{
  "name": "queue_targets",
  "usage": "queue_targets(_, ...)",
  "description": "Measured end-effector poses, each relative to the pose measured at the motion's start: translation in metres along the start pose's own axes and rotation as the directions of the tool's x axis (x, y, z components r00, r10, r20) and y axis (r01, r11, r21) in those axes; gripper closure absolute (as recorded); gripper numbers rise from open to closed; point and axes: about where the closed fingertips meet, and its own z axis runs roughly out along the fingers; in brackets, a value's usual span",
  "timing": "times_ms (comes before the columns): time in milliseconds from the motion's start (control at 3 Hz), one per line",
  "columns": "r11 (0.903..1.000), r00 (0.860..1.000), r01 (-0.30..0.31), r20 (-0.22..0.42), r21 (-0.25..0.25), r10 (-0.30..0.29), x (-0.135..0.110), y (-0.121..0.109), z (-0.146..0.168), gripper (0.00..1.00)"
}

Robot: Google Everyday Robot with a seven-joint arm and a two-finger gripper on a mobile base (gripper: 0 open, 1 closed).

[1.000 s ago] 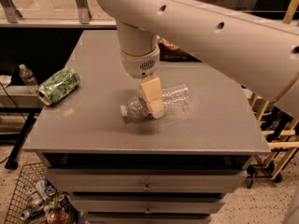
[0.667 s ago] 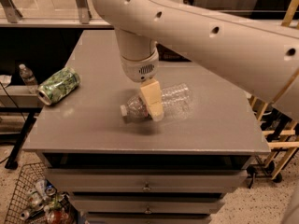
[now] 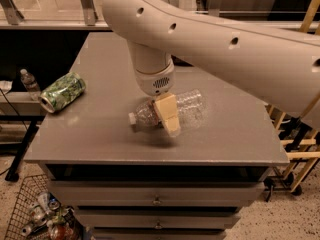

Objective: Place water bottle upright

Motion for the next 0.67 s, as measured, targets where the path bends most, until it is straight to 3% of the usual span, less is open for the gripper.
queue_targets(667, 1.0000, 1.000, 0.008, 0.011, -0.005, -0.008, 0.0051, 0.0085, 0.0027, 0.41)
